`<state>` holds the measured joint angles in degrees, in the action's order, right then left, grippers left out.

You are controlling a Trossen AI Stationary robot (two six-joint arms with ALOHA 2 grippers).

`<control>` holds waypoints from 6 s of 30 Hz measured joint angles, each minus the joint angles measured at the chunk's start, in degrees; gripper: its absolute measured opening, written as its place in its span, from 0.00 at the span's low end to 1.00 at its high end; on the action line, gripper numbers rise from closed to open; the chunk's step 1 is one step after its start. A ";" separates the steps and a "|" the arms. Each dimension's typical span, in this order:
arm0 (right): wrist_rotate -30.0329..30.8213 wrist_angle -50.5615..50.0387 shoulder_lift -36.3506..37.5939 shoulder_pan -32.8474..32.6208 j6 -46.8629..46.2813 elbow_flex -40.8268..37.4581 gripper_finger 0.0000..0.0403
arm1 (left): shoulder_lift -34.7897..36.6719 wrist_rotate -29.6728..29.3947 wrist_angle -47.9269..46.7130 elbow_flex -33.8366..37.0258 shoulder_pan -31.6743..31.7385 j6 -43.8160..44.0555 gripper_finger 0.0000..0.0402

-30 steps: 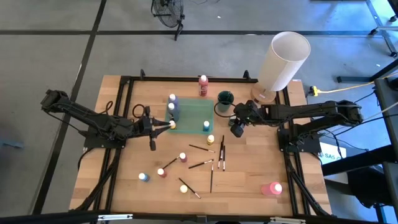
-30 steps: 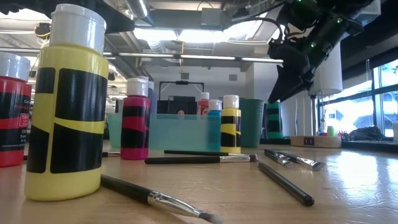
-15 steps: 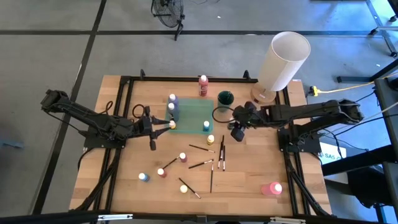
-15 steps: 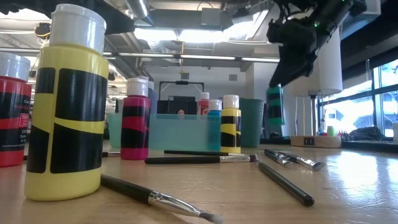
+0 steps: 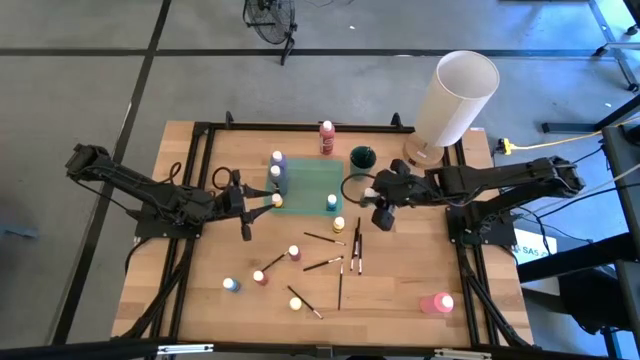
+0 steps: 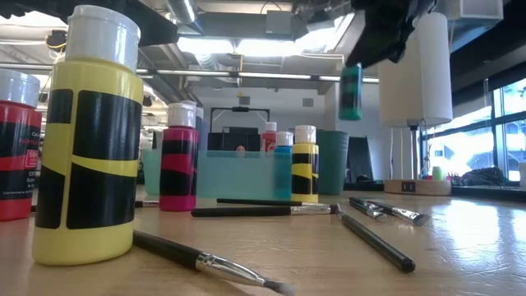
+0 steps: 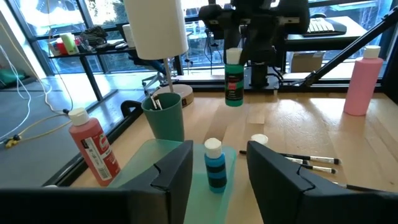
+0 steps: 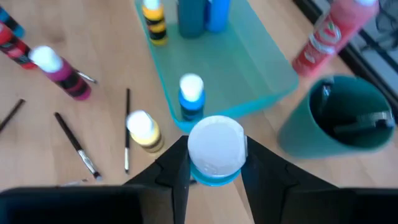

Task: Pick & Place Paint Supplies
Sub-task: Put the small green paint bottle into the green bin, then put the black paint brush into the dark green cup

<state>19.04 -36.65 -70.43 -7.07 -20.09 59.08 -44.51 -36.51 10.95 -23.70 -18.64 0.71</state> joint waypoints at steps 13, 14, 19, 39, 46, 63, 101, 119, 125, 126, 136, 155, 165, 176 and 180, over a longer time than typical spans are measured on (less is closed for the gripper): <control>-1.21 13.44 -0.04 0.66 8.55 -0.29 0.28 | -0.02 0.02 -0.47 0.00 -0.01 0.00 0.38; -1.90 14.15 -0.13 1.10 9.05 -0.29 0.28 | -0.02 0.02 -0.47 0.00 -0.01 0.00 0.38; -4.30 17.01 -2.42 4.13 10.50 -0.38 0.28 | 0.26 0.00 -0.46 0.00 -0.01 -1.86 0.38; -13.56 25.51 -16.80 13.83 13.75 -0.45 0.28 | 9.62 -0.57 -1.13 -0.07 -0.01 -4.04 0.39; -13.77 25.54 -17.33 14.64 13.94 -0.45 0.28 | 10.91 -0.57 -3.71 -0.04 -0.01 -4.00 0.39; -13.86 25.31 -23.33 15.70 13.50 -0.40 0.28 | 11.17 -0.64 -3.22 -0.02 -0.01 -4.03 0.39; -15.23 24.20 -26.19 15.95 14.55 -0.40 0.40 | 23.93 3.13 -3.73 -1.42 -0.01 -6.45 0.39; -16.11 21.32 -25.94 15.70 16.40 2.44 0.67 | 23.91 2.99 -5.42 -1.44 -0.01 -8.56 0.39; -16.12 11.02 -25.94 14.51 17.46 9.39 0.68 | 23.91 2.89 -5.76 -1.44 -0.01 -8.57 0.39; -16.12 8.96 -25.94 14.22 17.59 10.80 0.68 | 23.92 2.90 -5.98 -1.44 -0.01 -8.57 0.39; -10.34 -13.29 -25.94 9.54 15.16 27.07 0.68 | 24.00 1.19 -10.96 -1.49 -0.01 -8.55 0.39; -17.70 -53.26 -25.20 -7.74 -20.85 37.92 0.68 | 24.15 1.41 -7.75 -1.49 -0.01 -10.69 0.39; -6.16 -53.32 -24.94 -17.45 -21.95 38.00 0.68 | 24.13 1.46 -7.47 -1.49 -0.01 -18.82 0.39; 14.63 -53.35 -24.61 -26.08 -33.52 38.00 0.68 | 24.11 1.38 -4.80 -1.49 -0.01 -24.02 0.39; 22.03 -53.35 -21.03 -31.32 -33.53 38.00 0.68 | 24.11 1.38 -4.95 -1.49 -0.01 -24.02 0.39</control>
<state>41.06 -90.00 -91.46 -38.38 -53.62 97.08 -20.40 -35.14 6.00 -25.19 -18.65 -23.31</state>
